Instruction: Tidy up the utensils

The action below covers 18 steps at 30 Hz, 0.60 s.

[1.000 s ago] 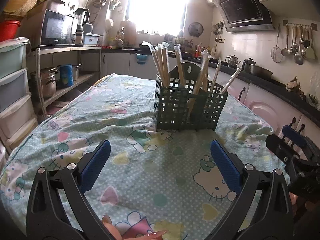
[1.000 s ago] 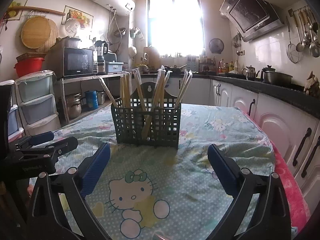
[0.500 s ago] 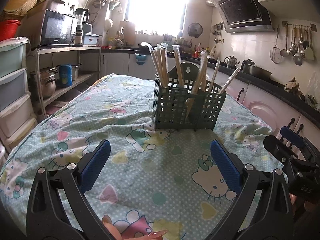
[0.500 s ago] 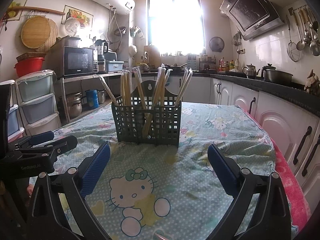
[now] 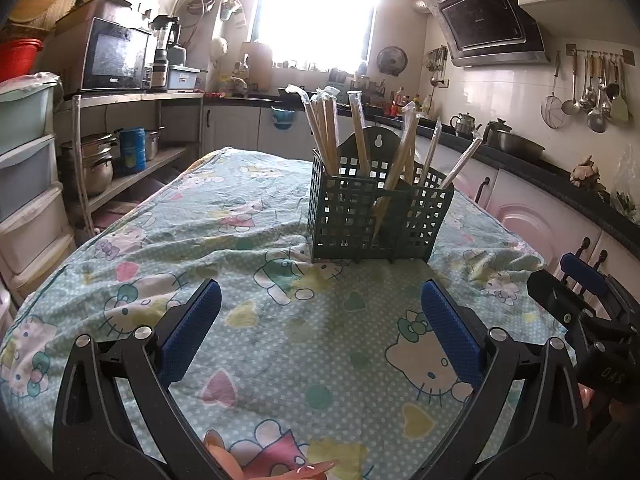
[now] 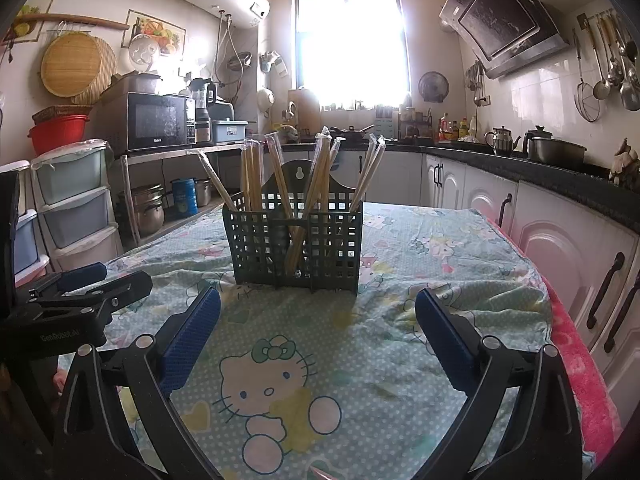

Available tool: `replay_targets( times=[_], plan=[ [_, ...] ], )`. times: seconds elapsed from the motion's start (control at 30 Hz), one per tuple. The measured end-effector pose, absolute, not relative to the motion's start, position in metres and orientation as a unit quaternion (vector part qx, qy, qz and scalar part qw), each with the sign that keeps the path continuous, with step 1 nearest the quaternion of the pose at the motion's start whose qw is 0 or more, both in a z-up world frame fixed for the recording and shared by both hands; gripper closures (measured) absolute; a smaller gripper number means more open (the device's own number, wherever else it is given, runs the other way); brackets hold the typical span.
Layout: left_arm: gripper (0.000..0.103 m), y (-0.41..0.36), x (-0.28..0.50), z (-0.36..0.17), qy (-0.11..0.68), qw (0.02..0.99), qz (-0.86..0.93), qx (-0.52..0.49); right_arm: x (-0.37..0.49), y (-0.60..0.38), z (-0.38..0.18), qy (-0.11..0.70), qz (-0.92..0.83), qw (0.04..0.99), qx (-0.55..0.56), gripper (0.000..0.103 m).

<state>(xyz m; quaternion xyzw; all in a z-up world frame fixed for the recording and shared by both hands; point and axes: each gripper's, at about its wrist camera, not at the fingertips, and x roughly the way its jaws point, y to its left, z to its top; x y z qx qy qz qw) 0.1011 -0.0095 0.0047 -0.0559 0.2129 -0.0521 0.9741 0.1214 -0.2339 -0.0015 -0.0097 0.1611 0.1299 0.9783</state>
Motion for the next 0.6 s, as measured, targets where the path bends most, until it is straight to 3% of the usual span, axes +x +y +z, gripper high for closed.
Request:
replay_targets(
  times=[0.6],
  plan=[
    [0.011,-0.0083,0.1015,0.0043,0.213,0.974,-0.052,-0.057,0.1207,-0.2324,-0.0016,0.16,0.128,0.979,-0.01,0.008]
  ],
)
